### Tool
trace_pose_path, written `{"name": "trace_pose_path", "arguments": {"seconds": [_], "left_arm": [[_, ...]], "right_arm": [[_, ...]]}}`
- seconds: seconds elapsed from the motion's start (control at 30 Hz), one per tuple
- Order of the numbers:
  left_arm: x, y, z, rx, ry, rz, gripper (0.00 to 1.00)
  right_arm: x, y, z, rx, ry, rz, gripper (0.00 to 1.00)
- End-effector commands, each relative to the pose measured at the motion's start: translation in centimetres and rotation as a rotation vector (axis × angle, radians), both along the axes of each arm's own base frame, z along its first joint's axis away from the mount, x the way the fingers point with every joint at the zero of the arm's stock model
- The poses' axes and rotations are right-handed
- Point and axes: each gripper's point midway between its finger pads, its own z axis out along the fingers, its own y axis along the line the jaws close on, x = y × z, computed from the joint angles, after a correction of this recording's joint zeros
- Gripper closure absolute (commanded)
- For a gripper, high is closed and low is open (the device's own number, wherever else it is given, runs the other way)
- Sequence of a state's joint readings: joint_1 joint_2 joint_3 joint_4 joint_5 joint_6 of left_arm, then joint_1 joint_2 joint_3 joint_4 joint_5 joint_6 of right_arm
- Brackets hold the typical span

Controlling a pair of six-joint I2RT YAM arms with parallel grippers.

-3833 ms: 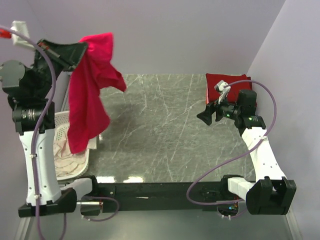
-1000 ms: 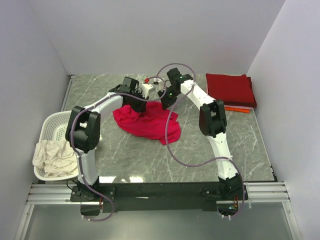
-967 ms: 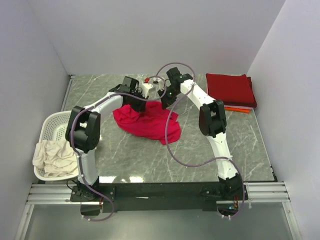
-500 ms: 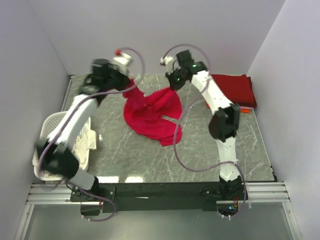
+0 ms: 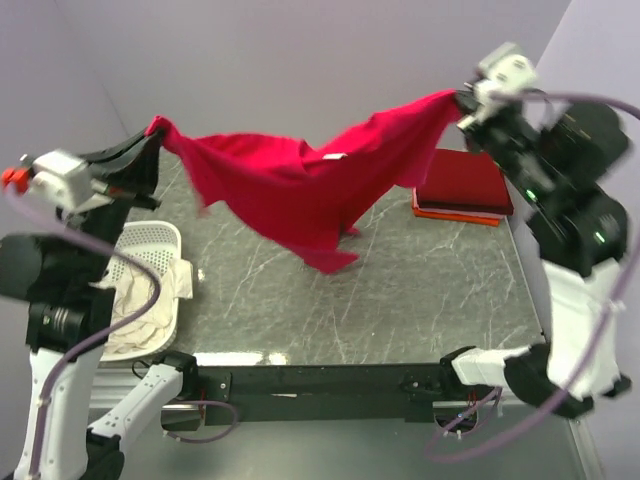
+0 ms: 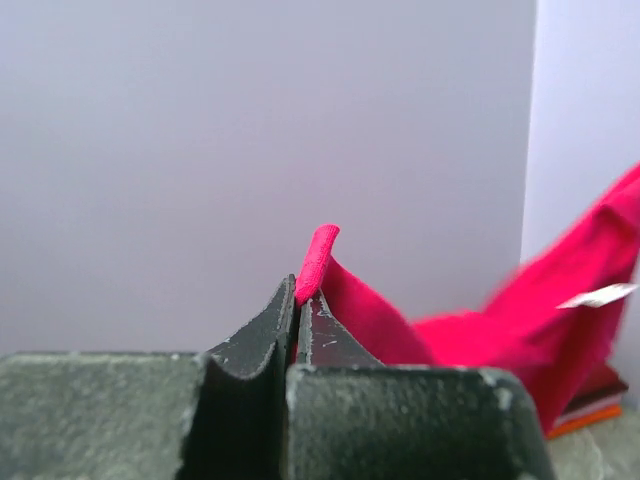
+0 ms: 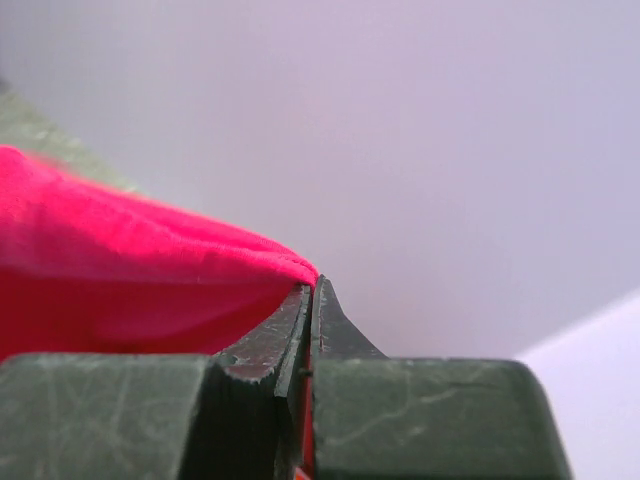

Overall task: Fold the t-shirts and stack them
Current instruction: Flatten the tshirt out

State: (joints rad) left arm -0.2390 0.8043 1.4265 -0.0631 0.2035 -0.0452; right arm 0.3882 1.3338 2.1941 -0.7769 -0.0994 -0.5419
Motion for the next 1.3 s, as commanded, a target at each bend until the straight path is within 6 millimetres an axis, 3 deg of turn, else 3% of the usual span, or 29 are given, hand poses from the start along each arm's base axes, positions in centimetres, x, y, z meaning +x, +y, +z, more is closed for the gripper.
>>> {"name": "trace_pose_path", "arguments": {"seconds": [0.0, 0.13, 0.27, 0.37, 0.4, 0.43, 0.47, 0.57, 0.6, 0.63, 0.67, 0.7, 0.73, 0.77, 0.8, 0.83, 0.87, 0.9, 0.93, 0.97, 1.0, 1.03, 1.07, 1.1, 1.13, 1.17, 1.23, 1.27], "left_arm": [[-3.5, 0.8, 2.5, -0.08, -0.12, -0.022, 0.99], [-7.4, -1.1, 3.6, -0.049, -0.186, -0.18, 0.99], [-10.6, -4.9, 3.7, 0.036, -0.216, -0.457, 0.99], [-12.1, -7.0, 3.3, 0.068, -0.21, -0.645, 0.99], [-12.1, -7.3, 2.8, 0.059, -0.189, -0.68, 0.99], [-12.2, -7.4, 2.7, 0.066, -0.192, -0.687, 0.99], [-12.1, -7.3, 2.4, 0.061, -0.18, -0.679, 0.99], [-10.9, -6.8, 0.0, 0.067, -0.117, -0.601, 0.99], [-9.0, -6.3, -1.7, 0.052, -0.078, -0.531, 0.99], [-8.2, -5.9, -2.9, 0.04, -0.042, -0.491, 0.99], [-8.1, -5.2, -4.3, 0.026, -0.006, -0.442, 0.99], [-5.6, -4.4, -7.2, -0.009, 0.073, -0.358, 0.99], [-4.6, -3.6, -8.8, -0.043, 0.115, -0.306, 0.99], [-4.8, -2.7, -9.9, -0.078, 0.123, -0.259, 0.99], [-2.3, -1.8, -14.3, -0.126, 0.245, -0.183, 0.99], [-1.7, -1.2, -16.1, -0.156, 0.283, -0.144, 0.99], [-2.0, -0.4, -17.4, -0.193, 0.293, -0.114, 0.99], [-0.6, 0.0, -21.4, -0.236, 0.383, -0.073, 1.0], [0.1, 1.2, -23.2, -0.286, 0.423, -0.001, 0.99], [0.3, 1.6, -25.6, -0.326, 0.468, 0.021, 0.99], [0.4, 1.8, -26.6, -0.346, 0.495, 0.036, 0.93], [0.7, 2.5, -28.6, -0.365, 0.566, 0.09, 0.73], [0.8, 2.9, -29.2, -0.392, 0.605, 0.114, 0.5], [0.7, 3.0, -29.8, -0.383, 0.639, 0.13, 0.22], [0.6, 3.0, -30.5, -0.368, 0.678, 0.139, 0.16], [0.6, 3.1, -29.9, -0.358, 0.68, 0.145, 0.11], [0.7, 3.0, -29.2, -0.345, 0.672, 0.142, 0.11], [0.8, 2.8, -28.8, -0.323, 0.664, 0.133, 0.11]], "right_arm": [[-3.0, -3.4, 3.7, 0.032, -0.157, -0.108, 1.0], [-8.1, -7.0, 7.3, 0.098, -0.294, -0.189, 1.0], [-10.6, -9.8, 9.9, 0.136, -0.391, -0.28, 1.0], [-9.6, -10.6, 10.7, 0.128, -0.407, -0.333, 1.0], [-7.7, -10.0, 10.3, 0.12, -0.383, -0.327, 1.0], [-7.0, -9.7, 10.5, 0.121, -0.382, -0.32, 1.0], [-4.2, -9.1, 9.6, 0.11, -0.34, -0.317, 1.0], [0.0, -6.7, 8.3, 0.127, -0.27, -0.242, 1.0], [3.5, -5.2, 6.7, 0.138, -0.205, -0.209, 1.0], [5.3, -3.7, 5.6, 0.138, -0.166, -0.154, 1.0], [9.4, -1.9, 2.6, 0.125, -0.081, -0.131, 1.0], [11.0, -0.7, 1.6, 0.136, -0.05, -0.108, 1.0], [12.4, 1.5, 0.0, 0.124, -0.015, -0.074, 1.0], [16.0, 3.5, -3.2, 0.1, 0.042, -0.065, 1.0], [17.4, 5.1, -4.5, 0.092, 0.058, -0.049, 1.0], [18.7, 7.5, -6.1, 0.083, 0.081, -0.031, 1.0], [21.9, 9.9, -9.9, 0.067, 0.125, -0.028, 1.0], [23.3, 11.5, -11.9, 0.047, 0.14, -0.03, 1.0], [23.8, 14.4, -14.0, 0.021, 0.152, -0.003, 1.0], [26.4, 15.2, -18.2, -0.021, 0.178, -0.078, 1.0], [27.3, 16.1, -21.3, -0.052, 0.21, -0.099, 0.91], [27.8, 16.9, -23.4, -0.071, 0.23, -0.126, 0.74], [28.9, 17.1, -27.2, -0.083, 0.289, -0.157, 0.45], [29.1, 17.0, -28.5, -0.086, 0.323, -0.157, 0.34], [29.2, 16.7, -29.8, -0.09, 0.361, -0.153, 0.27], [29.0, 15.9, -31.6, -0.097, 0.425, -0.137, 0.2], [28.0, 14.8, -32.5, -0.119, 0.473, -0.11, 0.18], [27.1, 13.6, -30.2, -0.129, 0.448, -0.091, 0.16]]}}
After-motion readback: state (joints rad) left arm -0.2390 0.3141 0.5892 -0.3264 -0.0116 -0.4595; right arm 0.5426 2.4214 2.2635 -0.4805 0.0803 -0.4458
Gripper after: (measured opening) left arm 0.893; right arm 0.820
